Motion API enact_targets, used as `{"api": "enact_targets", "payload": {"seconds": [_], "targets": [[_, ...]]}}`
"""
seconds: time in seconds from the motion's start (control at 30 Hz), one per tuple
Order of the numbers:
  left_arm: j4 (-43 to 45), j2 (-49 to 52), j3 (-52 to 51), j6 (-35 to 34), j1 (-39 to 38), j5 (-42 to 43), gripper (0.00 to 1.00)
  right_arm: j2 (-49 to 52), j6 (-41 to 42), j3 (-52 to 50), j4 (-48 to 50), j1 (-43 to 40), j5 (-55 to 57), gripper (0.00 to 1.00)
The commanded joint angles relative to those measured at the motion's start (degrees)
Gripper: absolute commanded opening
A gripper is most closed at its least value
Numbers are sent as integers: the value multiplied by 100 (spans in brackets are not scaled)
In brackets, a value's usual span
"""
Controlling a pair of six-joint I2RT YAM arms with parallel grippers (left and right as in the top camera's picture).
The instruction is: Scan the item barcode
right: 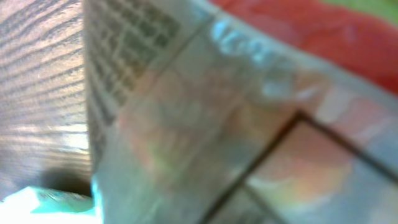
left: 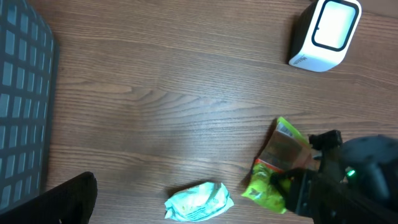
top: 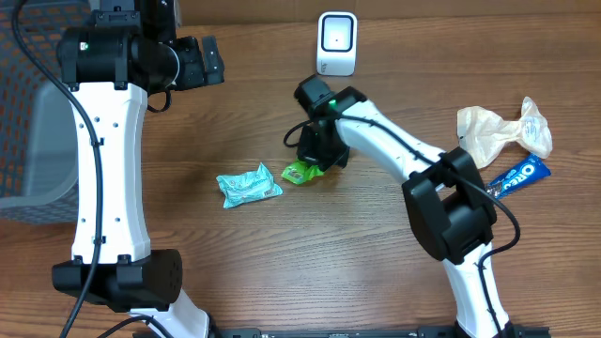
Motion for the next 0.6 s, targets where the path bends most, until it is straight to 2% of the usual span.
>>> {"api": "enact_targets", "payload": {"seconds": [0.0, 0.07, 0.13, 0.33, 0.57], "targets": [[17, -96, 17, -79, 0, 35, 100, 195, -2470, 101, -68, -483, -601, 4], [17, -96, 17, -79, 0, 37, 100, 138, -3609, 162, -181, -640, -1222, 4], [17, -96, 17, -79, 0, 37, 100, 39, -4275, 186, -319, -776, -1554, 6], [17, -96, 17, -79, 0, 37, 100, -238, -4367, 186, -249, -1110, -1917, 4], [17, -96, 17, -79, -2, 37, 100, -446, -5248, 186, -334, -1134, -2275, 4]]}}
